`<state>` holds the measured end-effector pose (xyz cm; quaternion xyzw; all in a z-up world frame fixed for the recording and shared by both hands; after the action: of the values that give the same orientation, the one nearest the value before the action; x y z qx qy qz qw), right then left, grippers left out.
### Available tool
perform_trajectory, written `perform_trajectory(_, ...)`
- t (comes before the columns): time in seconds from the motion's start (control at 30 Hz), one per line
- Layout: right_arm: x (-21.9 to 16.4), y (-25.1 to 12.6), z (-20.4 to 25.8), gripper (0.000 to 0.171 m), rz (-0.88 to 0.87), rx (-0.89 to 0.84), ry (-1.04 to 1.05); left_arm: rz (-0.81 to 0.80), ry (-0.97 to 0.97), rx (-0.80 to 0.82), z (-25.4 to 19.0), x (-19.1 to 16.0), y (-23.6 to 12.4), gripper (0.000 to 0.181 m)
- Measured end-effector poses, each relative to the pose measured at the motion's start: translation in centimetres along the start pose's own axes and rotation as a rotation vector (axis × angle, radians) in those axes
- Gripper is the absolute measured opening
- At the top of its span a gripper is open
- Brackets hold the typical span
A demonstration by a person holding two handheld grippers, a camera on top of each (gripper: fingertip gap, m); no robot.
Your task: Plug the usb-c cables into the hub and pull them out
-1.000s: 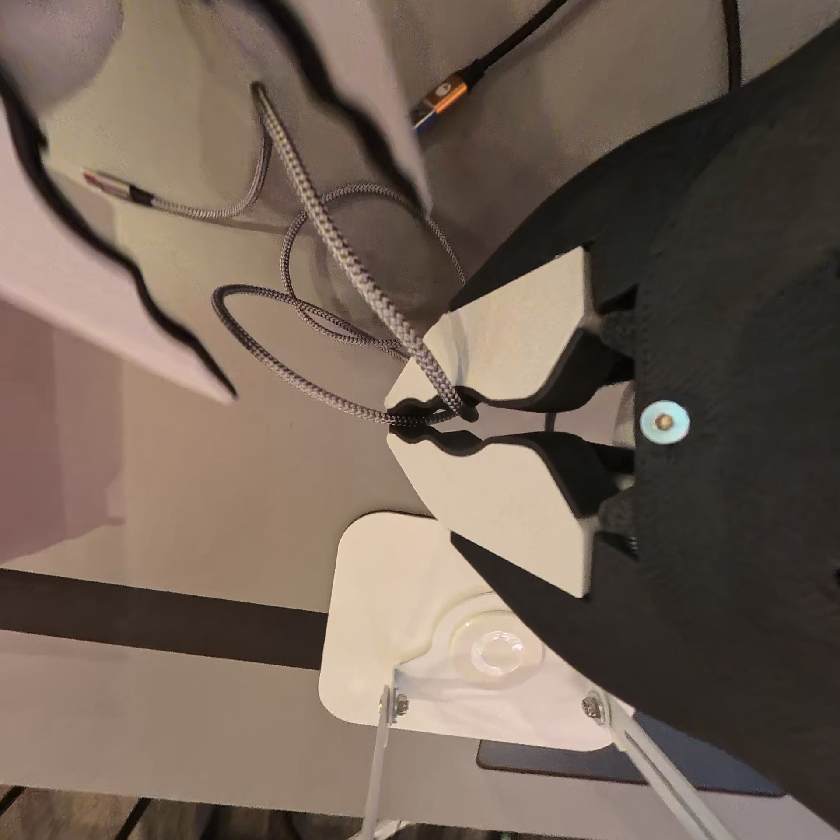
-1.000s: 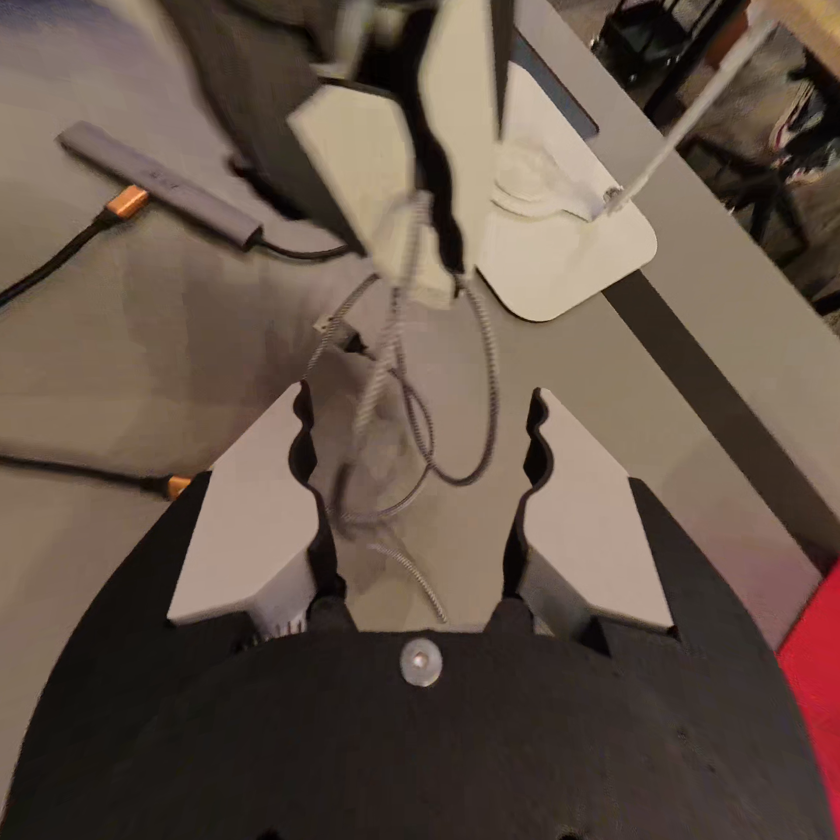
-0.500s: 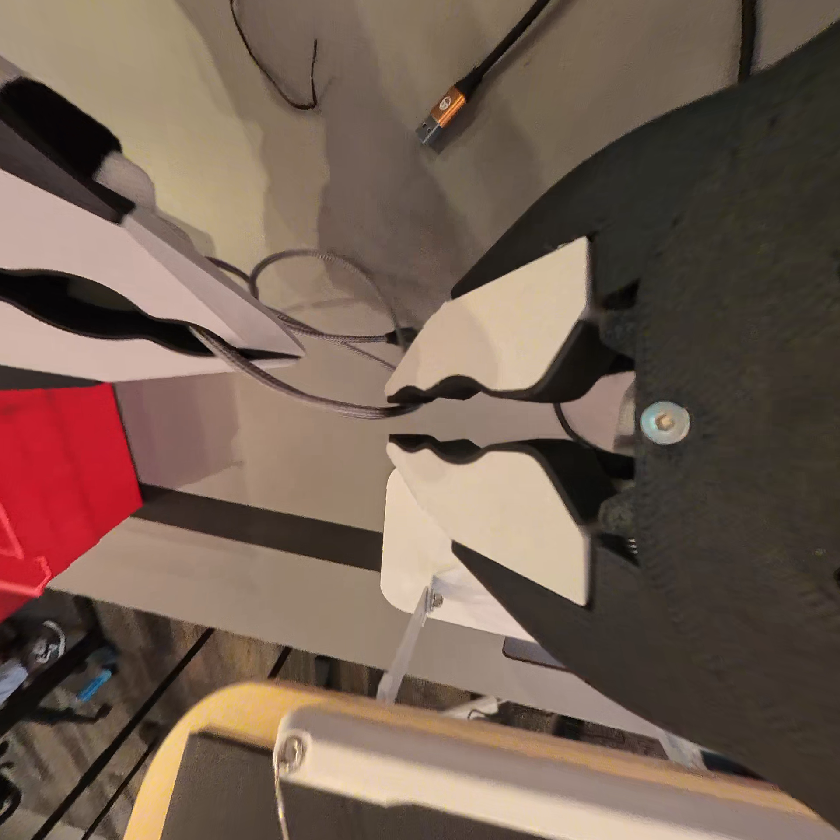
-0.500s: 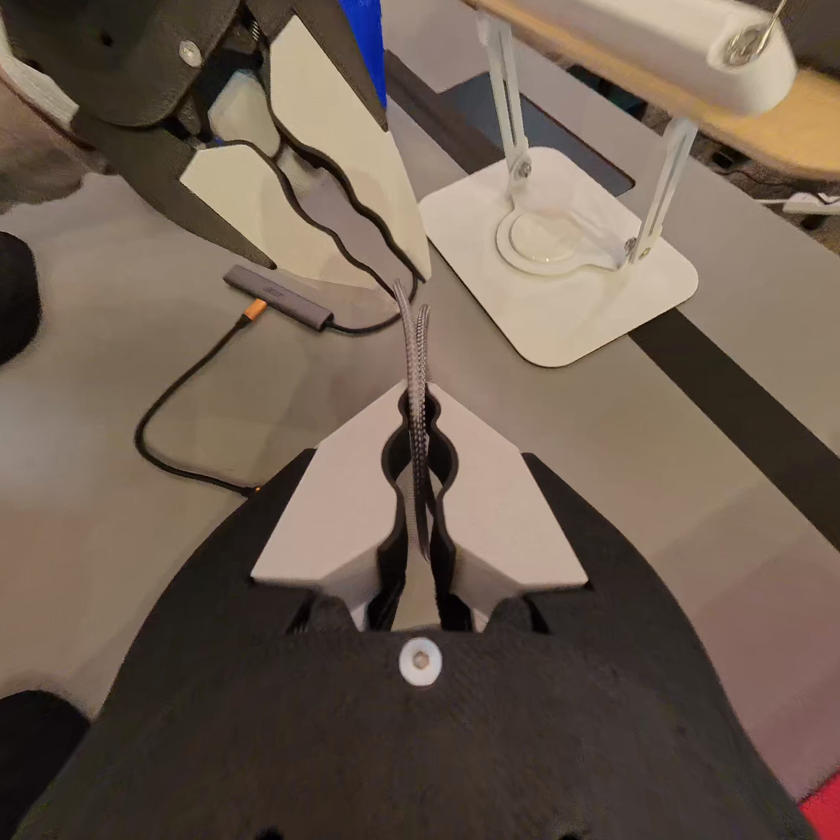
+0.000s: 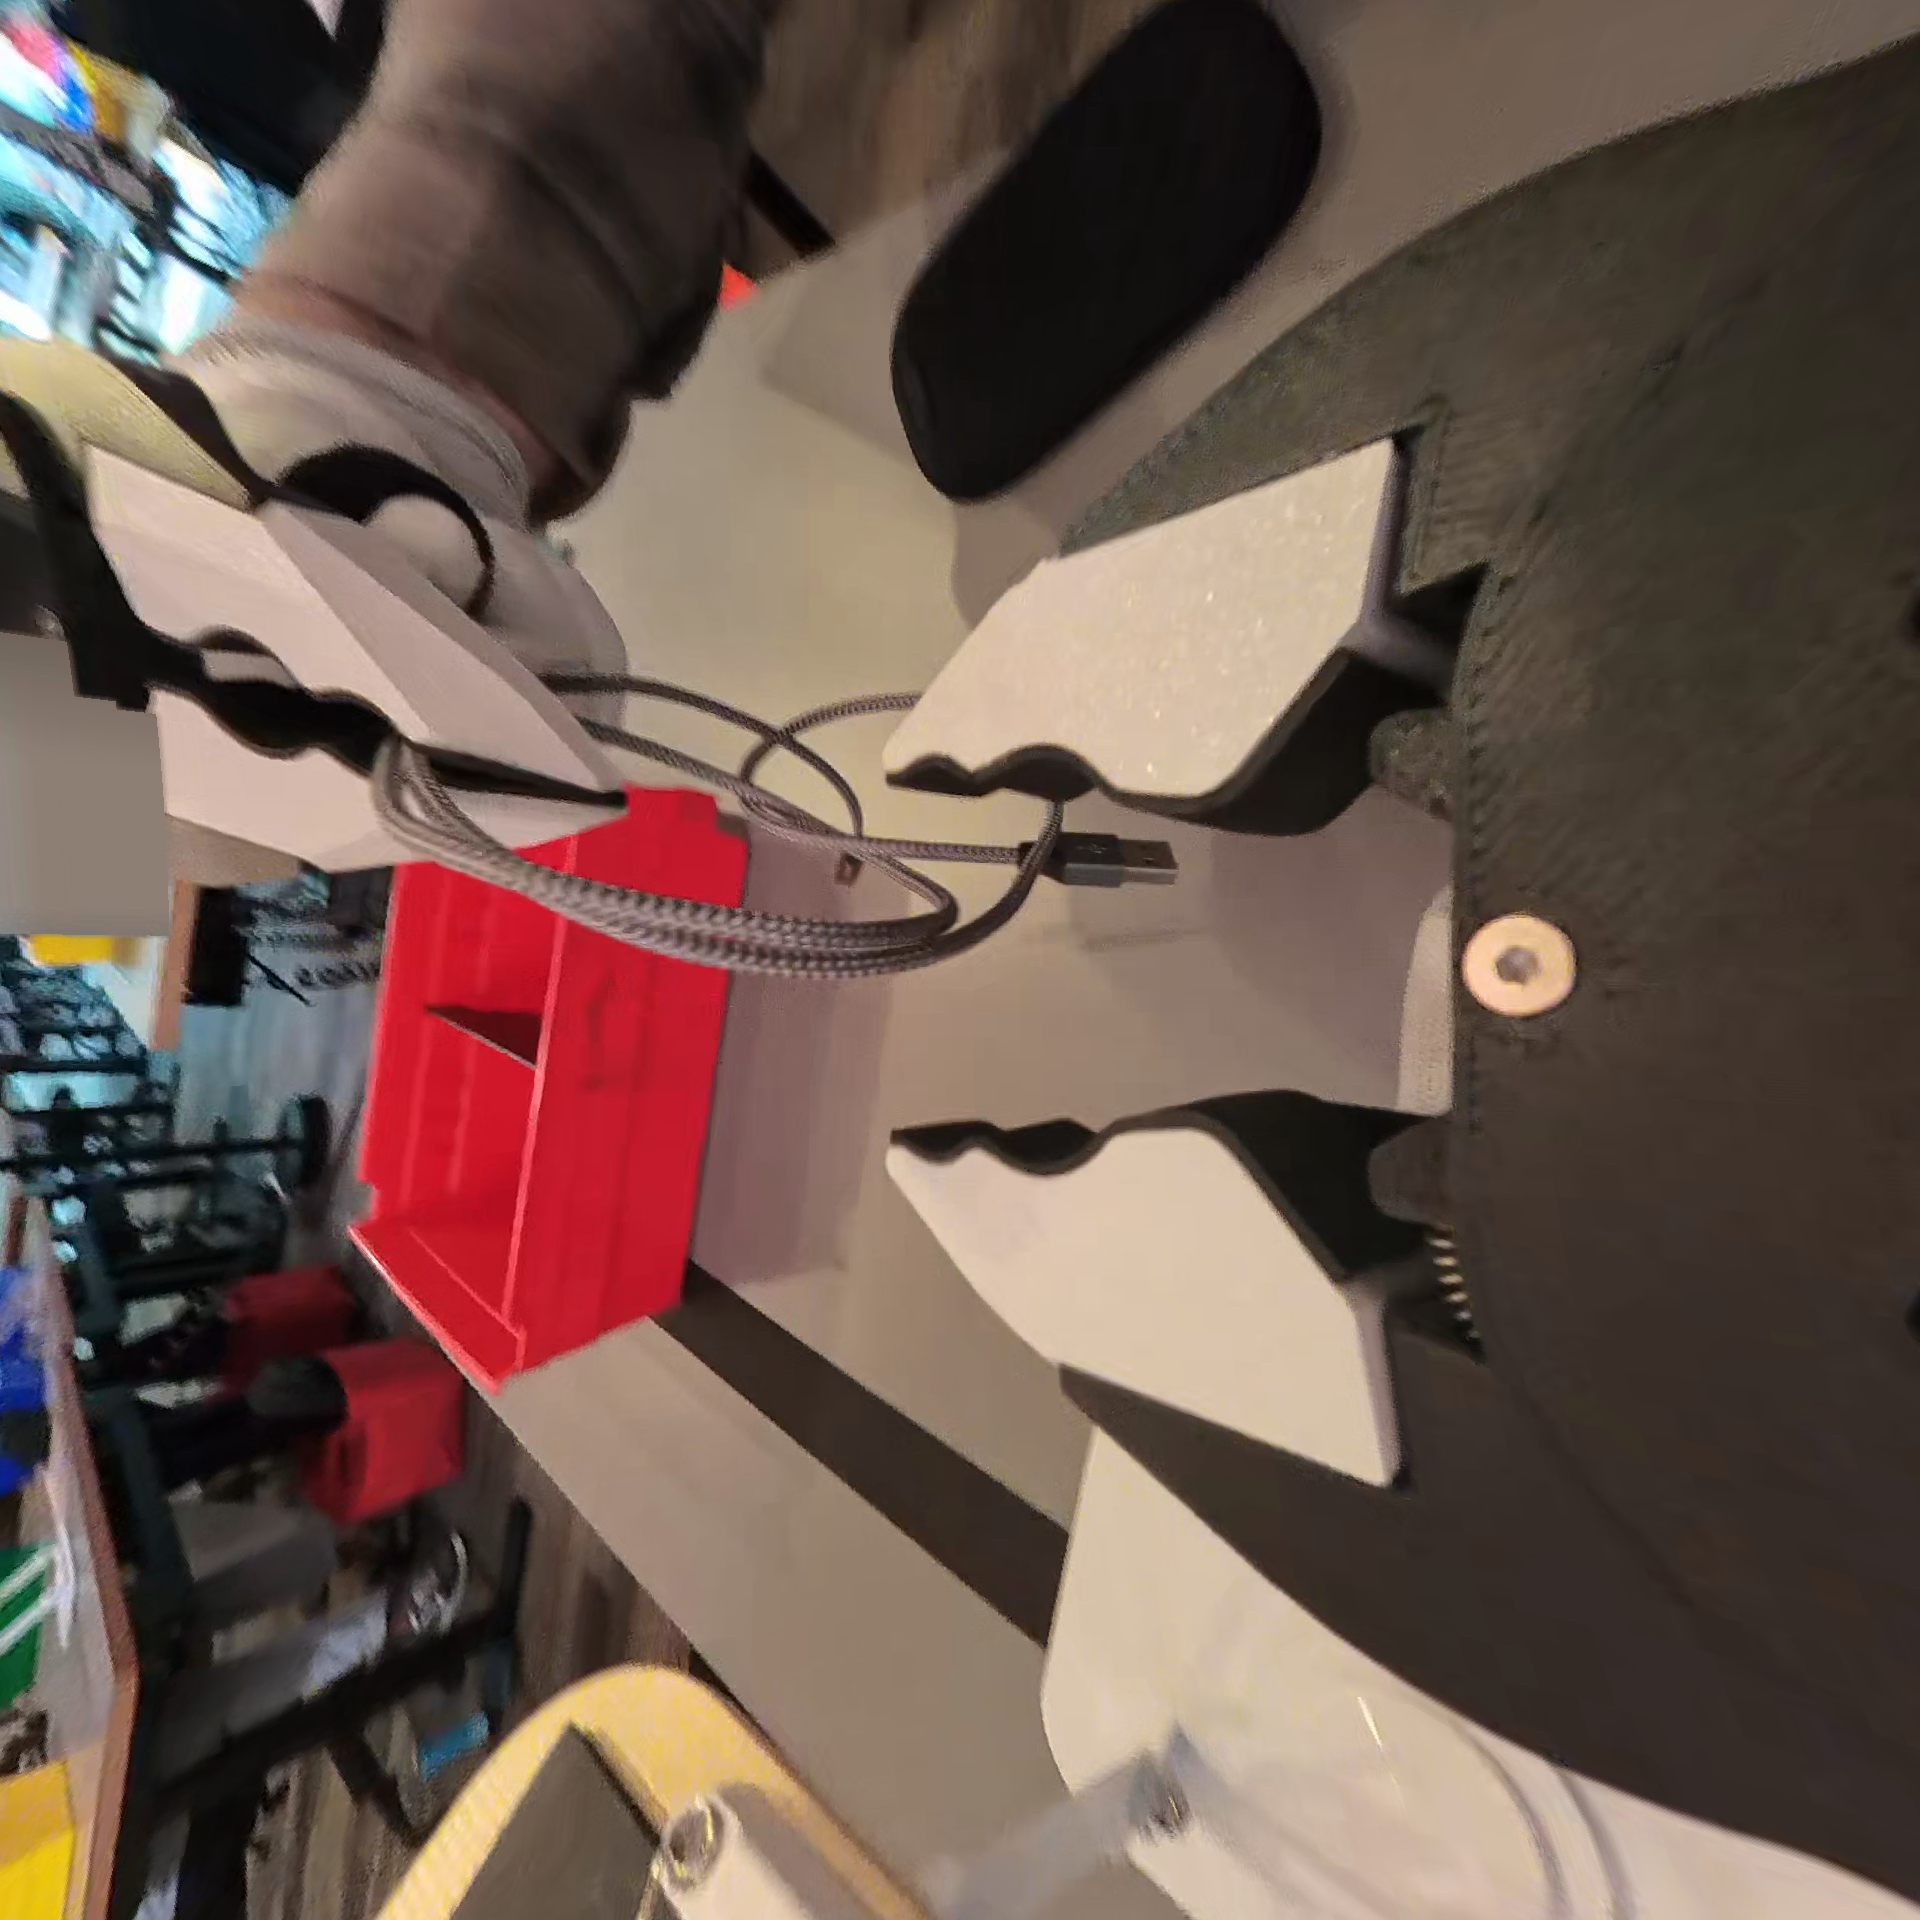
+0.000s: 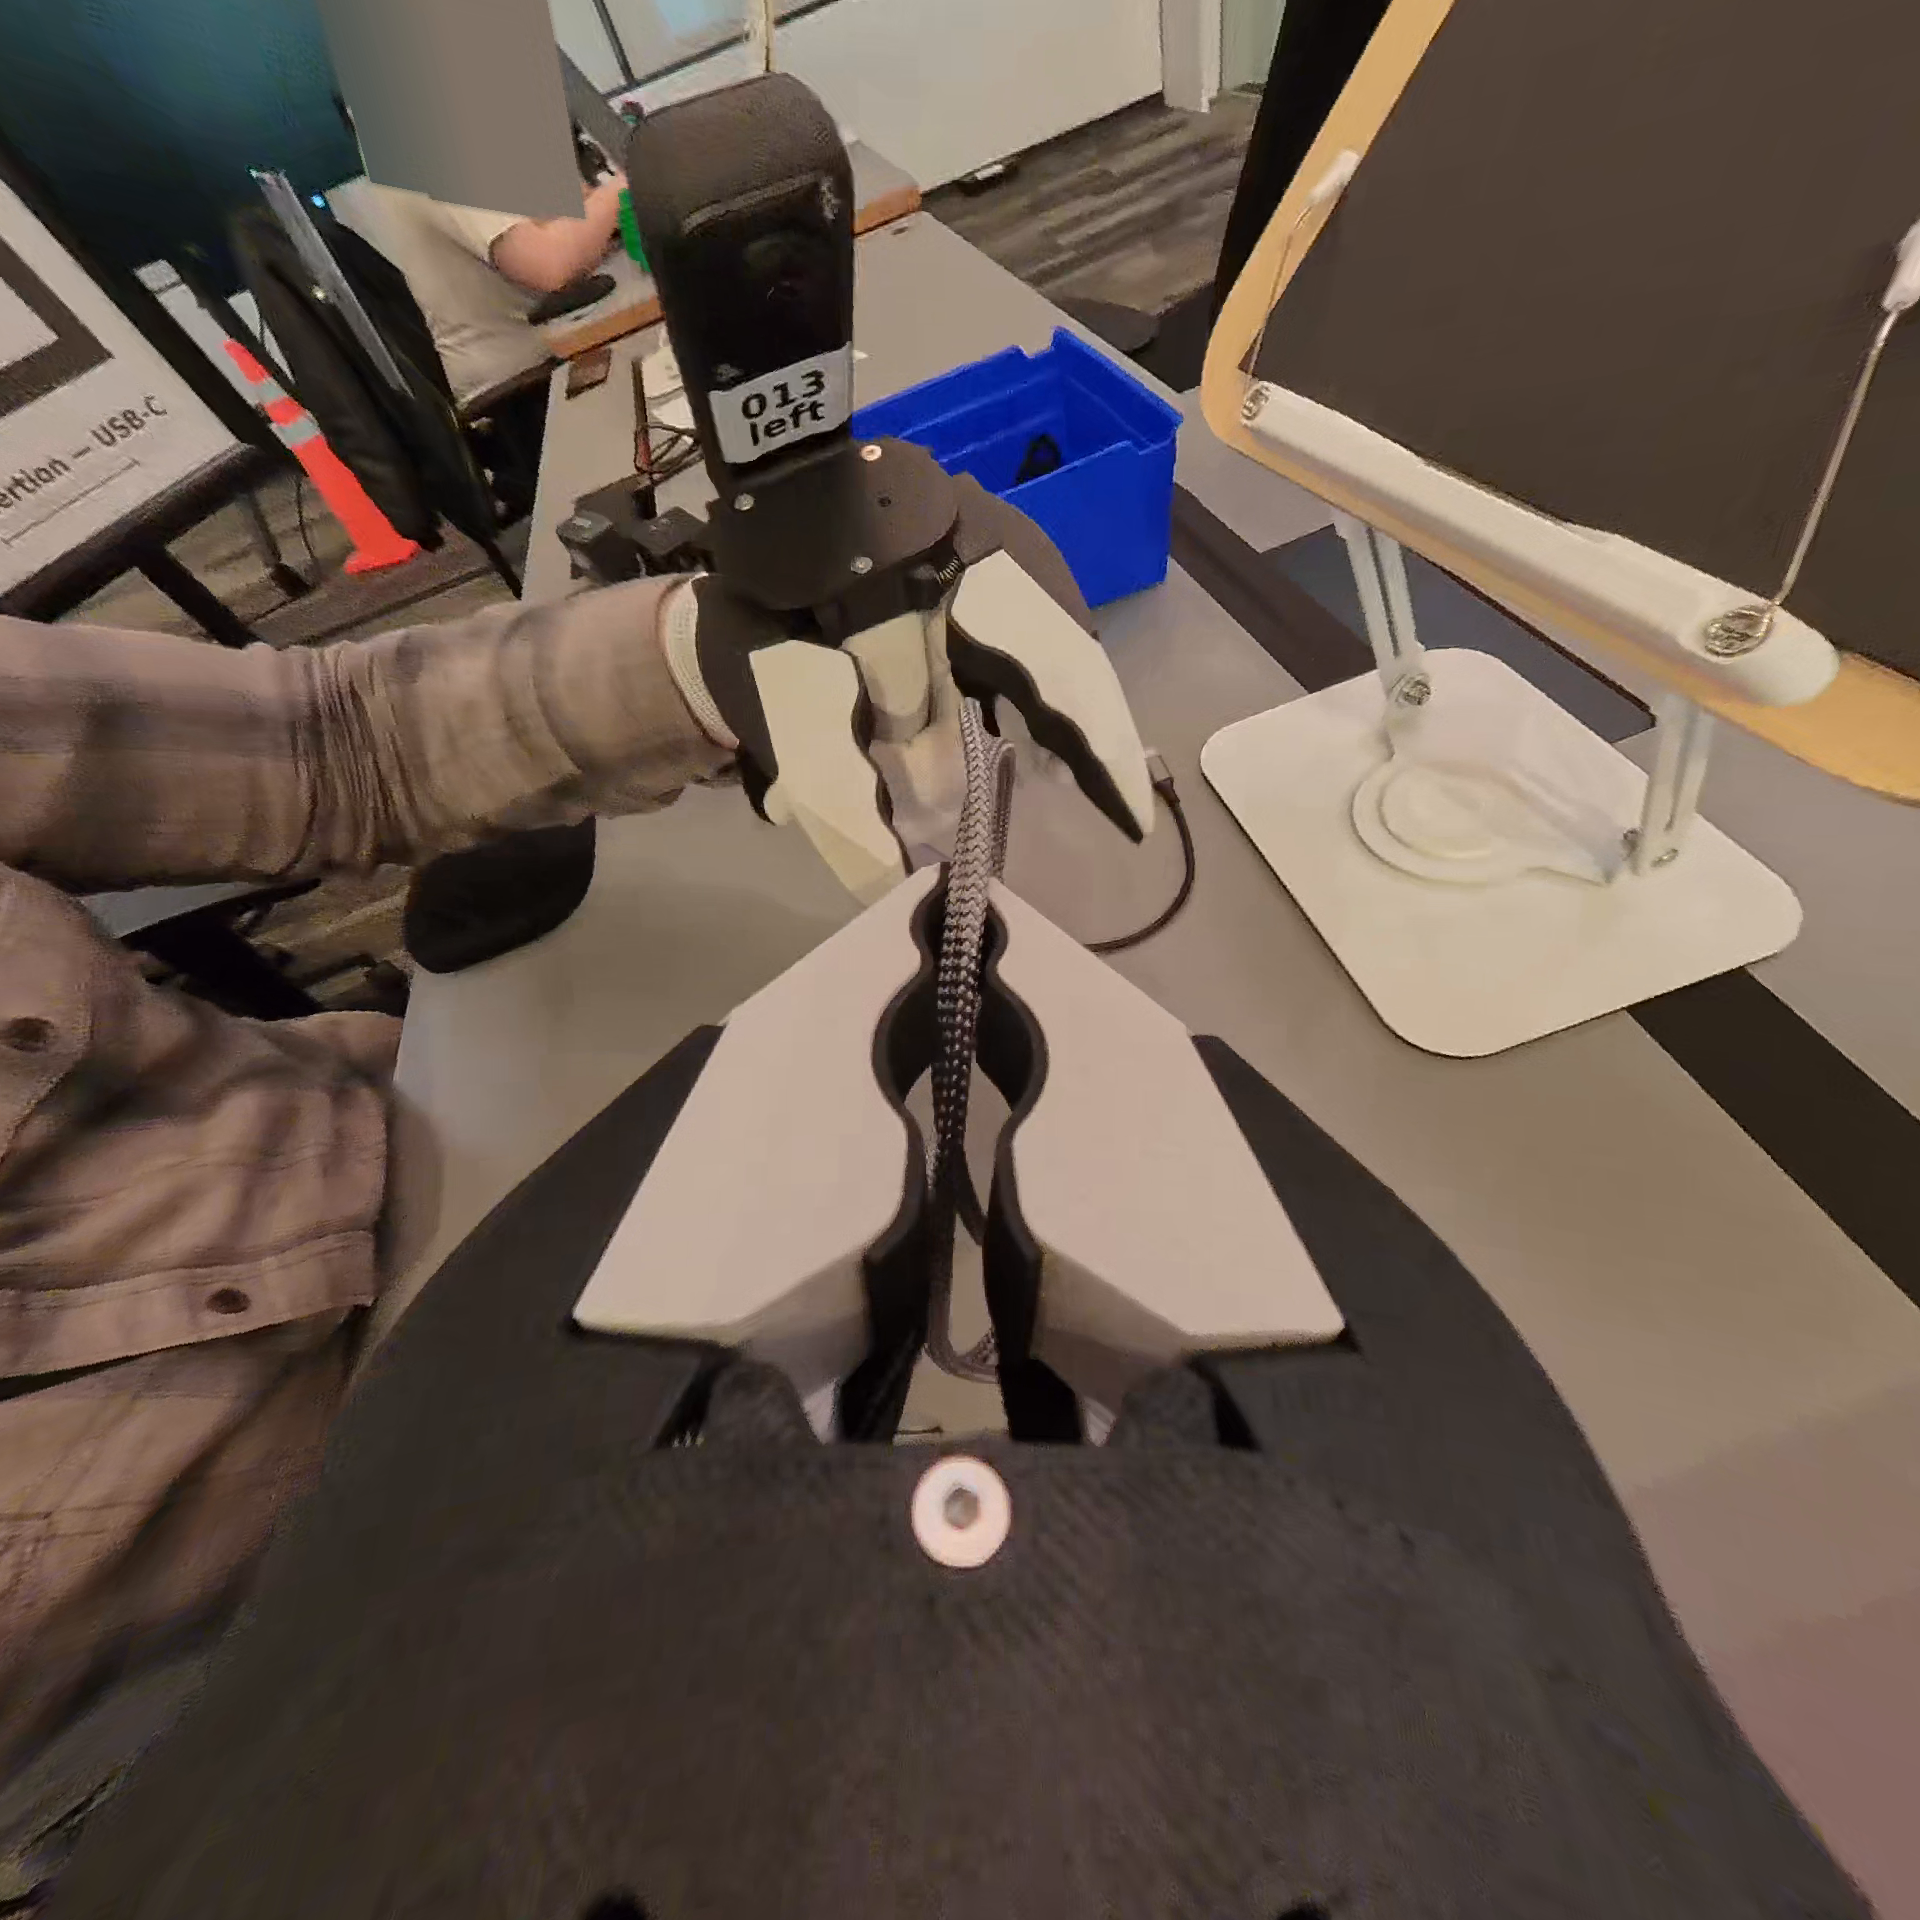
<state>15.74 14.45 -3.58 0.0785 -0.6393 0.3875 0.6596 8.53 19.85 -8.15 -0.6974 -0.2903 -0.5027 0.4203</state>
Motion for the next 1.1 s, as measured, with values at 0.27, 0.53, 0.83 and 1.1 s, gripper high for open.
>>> perform_trajectory(0.27,-0.8,-0.3,0.7,0.0,-0.028,-0.003,-0.003,-0.084,-0.027,-0.037,-1.0,1.5,0.0,0.004)
perform_trajectory(0.53,-0.6,-2.1,0.7,0.105,0.002,-0.526,-0.5,0.12,-0.124,0.088,-0.1,2.9,-1.6,0.002)
perform_trajectory(0.83,-2.7,2.7,5.3,0.159,0.021,-1.002,-1.091,0.141,-0.29,0.14,-0.1,6.1,-2.1,0.003)
perform_trajectory(1.1,-1.1,2.9,3.5,0.065,-0.158,-1.216,-1.256,0.005,-0.35,0.093,-2.1,8.9,-2.5,0.003)
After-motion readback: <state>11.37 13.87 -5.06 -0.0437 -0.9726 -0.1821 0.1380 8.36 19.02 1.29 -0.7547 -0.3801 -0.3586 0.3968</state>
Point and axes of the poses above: each gripper's, where its closed fingertips meet, y out along the fingers, x out of its top, z = x × y across the jaws, the point moved 4 cm from there along -y, back along the fingers, and after that the axes turned 12 degrees about -x, right-handed, at the moved point
